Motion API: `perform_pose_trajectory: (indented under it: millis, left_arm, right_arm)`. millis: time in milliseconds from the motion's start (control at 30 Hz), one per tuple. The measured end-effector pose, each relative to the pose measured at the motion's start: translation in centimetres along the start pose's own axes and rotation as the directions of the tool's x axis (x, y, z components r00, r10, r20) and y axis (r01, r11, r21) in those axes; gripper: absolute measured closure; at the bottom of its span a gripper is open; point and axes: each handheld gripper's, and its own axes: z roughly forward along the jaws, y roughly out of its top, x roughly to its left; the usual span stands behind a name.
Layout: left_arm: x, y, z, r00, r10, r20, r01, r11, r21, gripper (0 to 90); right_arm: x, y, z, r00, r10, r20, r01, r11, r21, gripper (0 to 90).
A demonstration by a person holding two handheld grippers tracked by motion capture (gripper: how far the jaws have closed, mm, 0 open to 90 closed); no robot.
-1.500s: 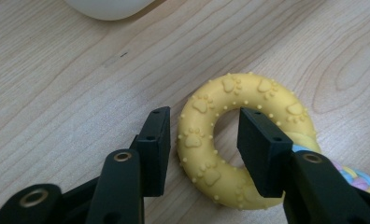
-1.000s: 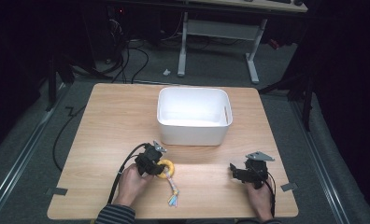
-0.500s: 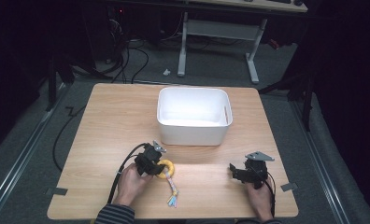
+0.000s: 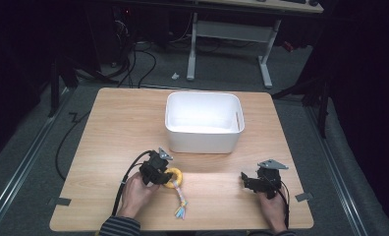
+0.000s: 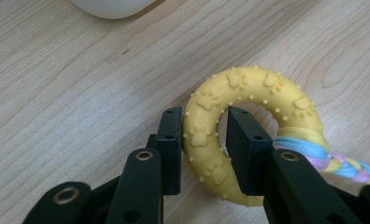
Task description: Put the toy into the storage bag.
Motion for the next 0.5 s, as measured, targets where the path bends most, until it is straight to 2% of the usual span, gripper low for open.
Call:
perform_pose_trajectory:
  millis: [333,500]
  left_arm:
    - [0.5,-0.4,-1.6,0.9999,-0.016,0.003,0.016,0.9996,-0.025,67.2]
    - [1.2,-1.1,-3.3,0.9990,-0.042,0.015,0.043,0.9975,-0.057,67.2]
  right_arm:
    - [0.0,0.0,0.0,1.0000,0.000,-0.001,0.000,1.000,0.000,16.2]
    - [0.0,0.0,0.0,1.0000,-0.002,-0.001,0.002,1.000,0.000,16.2]
